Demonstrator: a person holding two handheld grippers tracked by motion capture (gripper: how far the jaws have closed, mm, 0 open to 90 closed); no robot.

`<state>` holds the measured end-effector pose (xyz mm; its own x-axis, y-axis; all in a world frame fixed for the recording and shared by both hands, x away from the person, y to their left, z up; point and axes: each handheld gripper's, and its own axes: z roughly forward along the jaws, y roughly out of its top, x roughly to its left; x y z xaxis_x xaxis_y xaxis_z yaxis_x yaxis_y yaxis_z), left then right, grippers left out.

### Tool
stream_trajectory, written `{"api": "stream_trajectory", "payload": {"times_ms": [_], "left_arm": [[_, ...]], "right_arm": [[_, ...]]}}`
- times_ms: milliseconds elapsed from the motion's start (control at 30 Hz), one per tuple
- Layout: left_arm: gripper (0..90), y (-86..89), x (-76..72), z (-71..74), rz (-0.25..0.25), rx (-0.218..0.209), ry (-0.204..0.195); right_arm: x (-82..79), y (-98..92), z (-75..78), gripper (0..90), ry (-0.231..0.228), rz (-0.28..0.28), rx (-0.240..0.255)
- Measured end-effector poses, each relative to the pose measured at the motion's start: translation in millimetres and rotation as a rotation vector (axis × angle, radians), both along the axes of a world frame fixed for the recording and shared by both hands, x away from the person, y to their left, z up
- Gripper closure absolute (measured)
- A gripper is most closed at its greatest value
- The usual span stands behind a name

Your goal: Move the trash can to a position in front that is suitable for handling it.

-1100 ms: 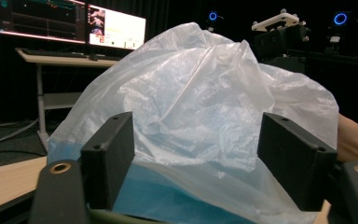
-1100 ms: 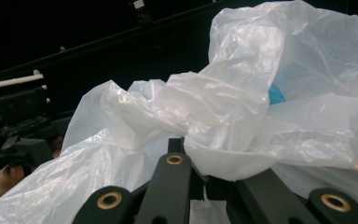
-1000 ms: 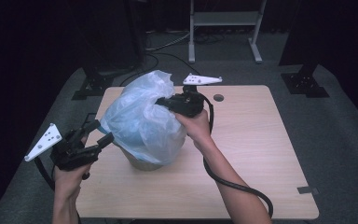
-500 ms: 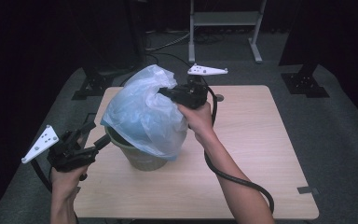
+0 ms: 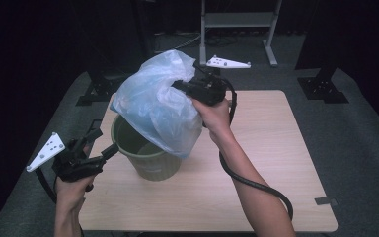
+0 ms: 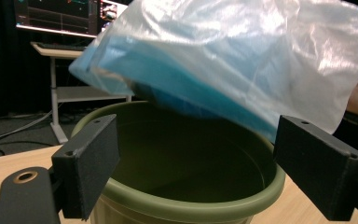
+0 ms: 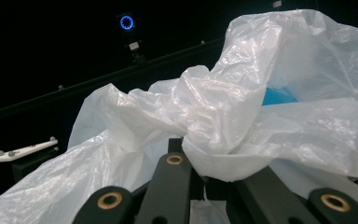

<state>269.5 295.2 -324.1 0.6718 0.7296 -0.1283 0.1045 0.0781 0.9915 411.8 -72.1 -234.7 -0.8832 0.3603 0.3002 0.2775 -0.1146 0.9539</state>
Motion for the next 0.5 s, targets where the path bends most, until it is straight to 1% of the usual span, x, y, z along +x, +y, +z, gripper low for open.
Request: {"api": "stream_trajectory", "payload": {"times_ms": [300,500], "left_arm": [[13.4,-3.4,1.5,-1.6,-0.009,0.016,0.006],[13.4,-4.7,1.8,-2.0,-0.013,0.024,0.009]], "right_arm": [[2.4,-17.3,13.4,88.6,-0.01,-0.059,0.011],[4.8,-31.7,17.3,88.6,-0.008,-0.103,0.02]]}}
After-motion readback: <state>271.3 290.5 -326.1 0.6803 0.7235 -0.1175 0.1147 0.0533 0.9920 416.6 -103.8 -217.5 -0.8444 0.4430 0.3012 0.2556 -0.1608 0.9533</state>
